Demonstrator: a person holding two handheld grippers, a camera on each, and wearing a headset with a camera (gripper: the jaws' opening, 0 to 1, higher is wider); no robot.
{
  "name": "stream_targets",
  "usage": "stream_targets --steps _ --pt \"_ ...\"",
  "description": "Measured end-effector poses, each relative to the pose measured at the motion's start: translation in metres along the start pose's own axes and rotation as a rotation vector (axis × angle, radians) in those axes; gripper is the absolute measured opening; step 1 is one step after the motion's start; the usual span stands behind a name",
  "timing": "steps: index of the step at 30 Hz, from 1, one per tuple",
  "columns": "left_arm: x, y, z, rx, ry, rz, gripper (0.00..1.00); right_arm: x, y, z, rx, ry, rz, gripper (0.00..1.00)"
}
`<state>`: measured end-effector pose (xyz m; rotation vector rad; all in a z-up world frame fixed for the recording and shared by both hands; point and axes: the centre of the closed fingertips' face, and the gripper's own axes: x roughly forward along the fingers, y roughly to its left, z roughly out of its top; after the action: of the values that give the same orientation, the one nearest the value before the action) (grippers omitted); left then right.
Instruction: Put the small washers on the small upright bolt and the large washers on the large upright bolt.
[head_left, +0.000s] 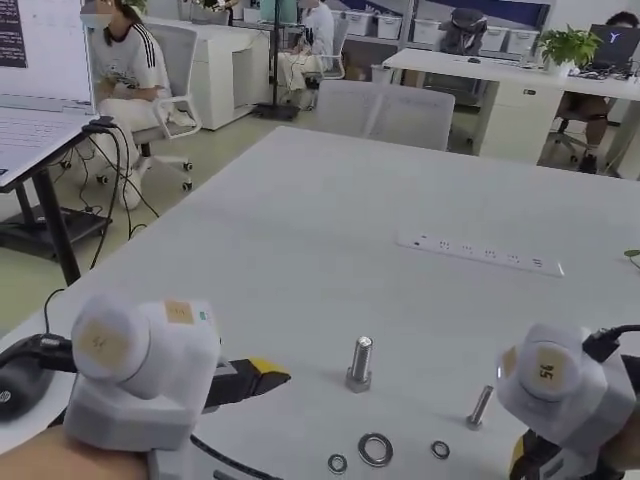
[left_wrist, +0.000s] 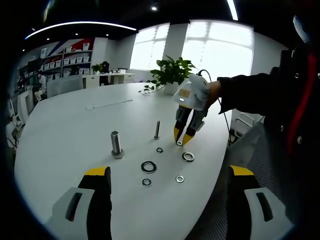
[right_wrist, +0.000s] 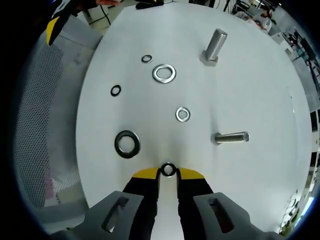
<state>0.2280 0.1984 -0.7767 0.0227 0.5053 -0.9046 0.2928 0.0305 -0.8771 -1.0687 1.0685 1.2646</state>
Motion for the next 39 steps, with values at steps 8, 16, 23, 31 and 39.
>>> stream_targets --steps 8,16,23,31,39 --pt "0.0 -0.001 0.0 0.001 0.0 -0.002 0.97 -0.001 0.001 -0.003 -0.001 0.0 0.002 0.14" --pt "0.001 -0.002 0.001 0.002 -0.001 -0.003 0.97 -0.011 -0.001 -0.003 -0.005 0.004 -0.007 0.14" --pt "0.001 -0.002 0.002 0.004 -0.003 -0.004 0.97 -0.028 -0.001 0.001 0.0 -0.011 -0.007 0.14" --pt "0.001 -0.002 0.002 0.007 -0.005 -0.006 0.97 -0.051 -0.001 0.009 -0.003 -0.039 -0.023 0.14" --pt "0.0 -0.002 0.003 0.006 -0.008 -0.005 0.97 -0.079 -0.012 0.019 -0.002 -0.081 -0.069 0.14"
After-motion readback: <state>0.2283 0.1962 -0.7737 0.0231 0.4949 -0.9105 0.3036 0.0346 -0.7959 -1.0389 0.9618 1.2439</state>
